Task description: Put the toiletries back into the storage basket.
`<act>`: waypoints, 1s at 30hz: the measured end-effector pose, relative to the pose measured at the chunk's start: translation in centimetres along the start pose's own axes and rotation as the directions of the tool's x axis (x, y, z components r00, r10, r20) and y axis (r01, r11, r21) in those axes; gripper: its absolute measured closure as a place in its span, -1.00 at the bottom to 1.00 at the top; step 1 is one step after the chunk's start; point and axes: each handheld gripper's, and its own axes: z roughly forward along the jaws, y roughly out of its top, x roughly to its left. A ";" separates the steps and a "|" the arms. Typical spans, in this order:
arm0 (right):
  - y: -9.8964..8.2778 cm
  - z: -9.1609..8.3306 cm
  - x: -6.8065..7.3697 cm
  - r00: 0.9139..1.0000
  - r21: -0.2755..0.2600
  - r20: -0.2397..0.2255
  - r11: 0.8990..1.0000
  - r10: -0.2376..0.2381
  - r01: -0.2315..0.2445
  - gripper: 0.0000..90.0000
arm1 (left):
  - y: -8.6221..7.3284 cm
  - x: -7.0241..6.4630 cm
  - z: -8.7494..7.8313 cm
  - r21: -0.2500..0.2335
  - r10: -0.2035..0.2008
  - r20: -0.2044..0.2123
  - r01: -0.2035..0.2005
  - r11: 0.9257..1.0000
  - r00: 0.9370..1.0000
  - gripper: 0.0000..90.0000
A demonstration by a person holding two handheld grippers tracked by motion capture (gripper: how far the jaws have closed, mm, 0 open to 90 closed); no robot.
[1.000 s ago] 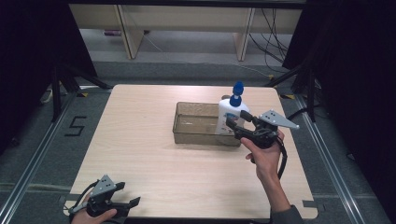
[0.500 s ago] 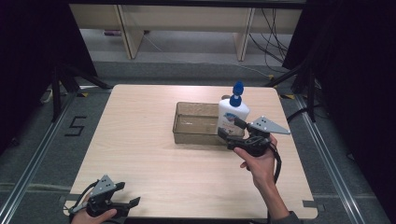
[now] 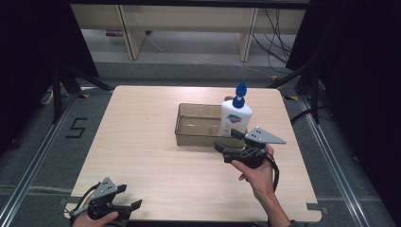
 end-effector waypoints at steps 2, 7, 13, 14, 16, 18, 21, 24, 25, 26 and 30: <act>-0.2 0.0 0.2 1.000 0.014 0.001 1.000 0.006 -0.006 -0.57 | 0.0 0.0 0.0 -0.001 0.001 0.002 -0.001 1.000 1.000 -0.65; -0.8 0.0 0.4 1.000 0.018 -0.001 1.000 -0.013 0.013 -0.57 | 0.0 0.0 0.0 0.001 0.000 0.001 0.000 1.000 1.000 -0.66; -1.7 0.3 1.0 0.999 0.050 -0.033 0.999 -0.001 0.003 -0.57 | 0.0 -0.1 0.1 -0.007 -0.008 0.000 0.008 1.000 1.000 -0.66; -1.8 0.4 1.1 0.999 0.040 -0.039 0.999 -0.008 0.010 -0.56 | 0.0 0.0 0.0 0.001 0.000 0.000 0.000 1.000 1.000 -0.66; -2.0 0.4 1.3 0.999 0.053 -0.049 0.998 -0.010 0.012 -0.56 | 0.0 0.0 0.0 0.001 -0.001 0.001 0.001 1.000 1.000 -0.66; -2.2 0.5 1.5 0.999 0.042 -0.047 0.999 -0.013 0.015 -0.56 | 0.0 0.0 0.0 0.001 0.000 0.001 0.000 1.000 1.000 -0.65; -2.5 0.4 1.6 0.998 0.051 -0.058 0.998 -0.028 0.031 -0.56 | 0.0 0.0 0.0 0.002 0.000 0.002 0.000 1.000 1.000 -0.65; -2.9 0.5 1.9 0.998 0.056 -0.065 0.998 -0.024 0.028 -0.56 | 0.0 0.0 0.0 0.002 0.000 0.003 0.000 1.000 1.000 -0.65; -3.0 0.5 2.0 0.998 0.071 -0.061 0.997 -0.006 0.010 -0.56 | 0.0 0.0 0.0 0.002 -0.001 0.003 0.001 1.000 1.000 -0.66; -3.2 0.6 2.0 0.997 0.065 -0.070 0.998 -0.022 0.026 -0.56 | 0.0 0.0 0.0 0.002 -0.002 0.003 0.002 1.000 1.000 -0.66; -3.7 0.6 2.2 0.997 0.075 -0.078 0.997 -0.016 0.022 -0.56 | 0.0 0.0 0.0 0.003 -0.001 0.004 0.001 1.000 1.000 -0.65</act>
